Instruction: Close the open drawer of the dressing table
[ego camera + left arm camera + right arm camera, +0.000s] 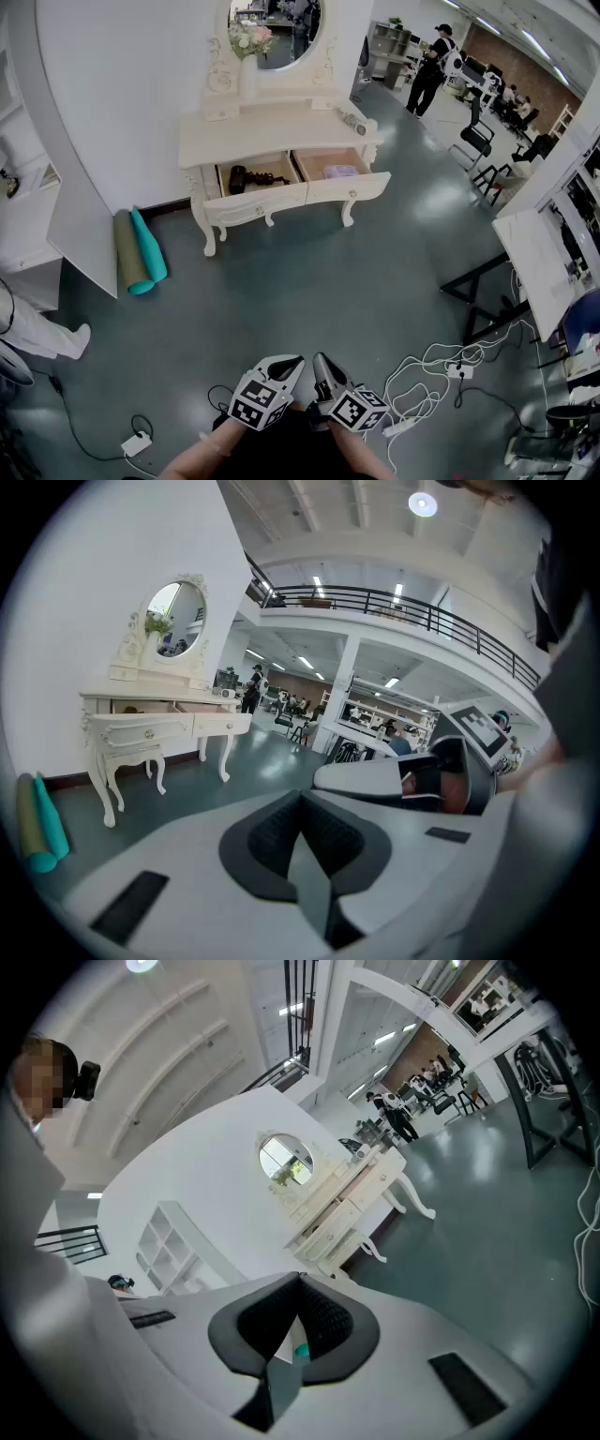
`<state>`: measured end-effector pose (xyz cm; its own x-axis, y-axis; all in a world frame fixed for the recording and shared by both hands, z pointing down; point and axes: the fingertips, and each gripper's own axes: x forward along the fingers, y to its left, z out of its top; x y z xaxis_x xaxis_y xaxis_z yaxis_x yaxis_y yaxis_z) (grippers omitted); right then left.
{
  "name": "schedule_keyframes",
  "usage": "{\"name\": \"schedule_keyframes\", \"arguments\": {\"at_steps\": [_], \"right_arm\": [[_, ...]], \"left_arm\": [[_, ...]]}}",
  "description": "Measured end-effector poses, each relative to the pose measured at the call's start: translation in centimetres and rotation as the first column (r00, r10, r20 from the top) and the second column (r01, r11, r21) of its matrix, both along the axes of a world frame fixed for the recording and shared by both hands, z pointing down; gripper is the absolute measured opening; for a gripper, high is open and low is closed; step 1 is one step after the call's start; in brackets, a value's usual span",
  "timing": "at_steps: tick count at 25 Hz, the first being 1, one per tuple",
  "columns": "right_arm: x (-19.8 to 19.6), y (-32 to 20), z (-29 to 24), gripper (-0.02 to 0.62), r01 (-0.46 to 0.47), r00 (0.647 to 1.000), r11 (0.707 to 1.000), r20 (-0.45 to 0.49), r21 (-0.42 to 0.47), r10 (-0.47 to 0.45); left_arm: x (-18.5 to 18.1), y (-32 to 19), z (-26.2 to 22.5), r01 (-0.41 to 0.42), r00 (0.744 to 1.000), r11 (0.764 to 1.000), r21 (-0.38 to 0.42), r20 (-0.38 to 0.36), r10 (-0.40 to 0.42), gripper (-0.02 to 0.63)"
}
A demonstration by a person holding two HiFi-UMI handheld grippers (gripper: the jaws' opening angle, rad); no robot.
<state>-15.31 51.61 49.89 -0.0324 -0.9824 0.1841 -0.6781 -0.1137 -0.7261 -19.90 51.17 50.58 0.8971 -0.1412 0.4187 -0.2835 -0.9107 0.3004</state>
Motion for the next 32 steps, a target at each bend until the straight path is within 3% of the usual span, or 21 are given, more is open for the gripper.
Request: {"name": "schedule_keyframes", "arguments": {"at_steps": [5,11,25,32], "right_arm": [[-0.8,-1.5,0.0,0.023,0.002,1.0,1.0,-0.003,-0.015,-0.002],[-2.3,-3.4,-0.3,0.023,0.007,0.994,1.0,0.111,0.025,-0.01],[-7.9,-6.3,1.2,0.023,0.011,0.997,1.0,0.073,-0.007,-0.01],[-7.3,-6.4,2.1,0.023,-0.037,0.996,0.999,0.074,-0.035,0.039]], "left_arm": [[-0.5,-1.2,-0.4,-0.027,1.0,1.0,0.008,0.002,0.027,0.017],[-1.7,-2.7,-0.9,-0.042,0.999,0.999,0.019,-0.006,0.043,0.017],[-6.2,-5.8,0.0,-0.042,0.999,0.999,0.003,-0.014,0.042,0.017],[-6.2,-5.5,0.8,-0.077,0.997,0.997,0.001,-0.01,0.077,0.017]]}}
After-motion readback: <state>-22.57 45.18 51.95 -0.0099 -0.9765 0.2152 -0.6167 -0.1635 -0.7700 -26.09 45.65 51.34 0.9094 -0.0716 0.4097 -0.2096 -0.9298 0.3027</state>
